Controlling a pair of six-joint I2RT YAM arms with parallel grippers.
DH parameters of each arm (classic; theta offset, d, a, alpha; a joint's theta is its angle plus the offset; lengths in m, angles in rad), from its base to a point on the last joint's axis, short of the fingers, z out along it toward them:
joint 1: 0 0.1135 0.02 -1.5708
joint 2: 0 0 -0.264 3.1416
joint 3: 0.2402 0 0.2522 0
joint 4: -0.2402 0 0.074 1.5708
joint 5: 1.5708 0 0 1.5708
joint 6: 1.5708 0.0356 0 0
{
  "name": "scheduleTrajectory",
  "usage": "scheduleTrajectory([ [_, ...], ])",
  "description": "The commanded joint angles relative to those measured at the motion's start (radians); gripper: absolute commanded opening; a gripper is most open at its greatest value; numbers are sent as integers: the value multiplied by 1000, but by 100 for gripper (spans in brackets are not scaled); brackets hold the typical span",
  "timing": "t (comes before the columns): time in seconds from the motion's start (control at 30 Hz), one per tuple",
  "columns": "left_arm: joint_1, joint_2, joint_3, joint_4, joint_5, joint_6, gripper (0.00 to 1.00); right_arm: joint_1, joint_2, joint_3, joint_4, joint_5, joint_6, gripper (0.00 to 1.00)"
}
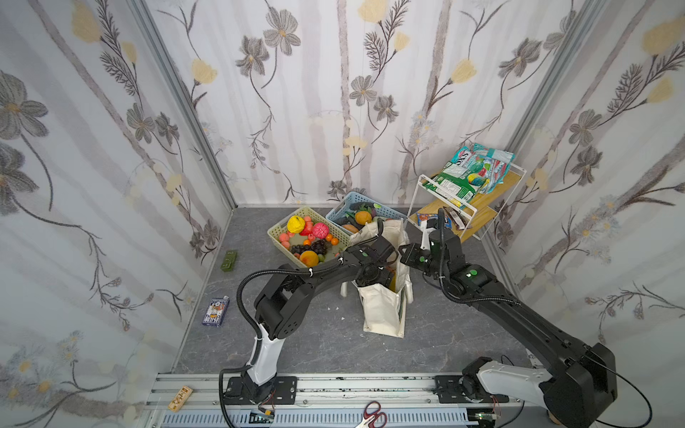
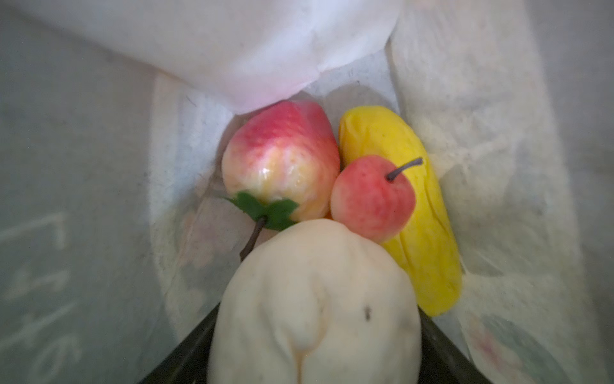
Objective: Place the food into the grocery bag and tie it
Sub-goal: 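Lower the white fruit into the bag and open the left gripper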
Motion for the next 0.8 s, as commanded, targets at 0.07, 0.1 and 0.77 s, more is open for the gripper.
scheduleTrajectory([
  [0.07,-1,10,-17,-105,26,-14,78,-1,-3,-8,23,5,4,1],
  [0.1,-2,5,-15,-109,19,-14,79,-1,-3,-10,23,5,5,1],
  [0.77,16,-174,140,-203,-3,-6,86,-4,-1,-8,22,-1,5,1],
])
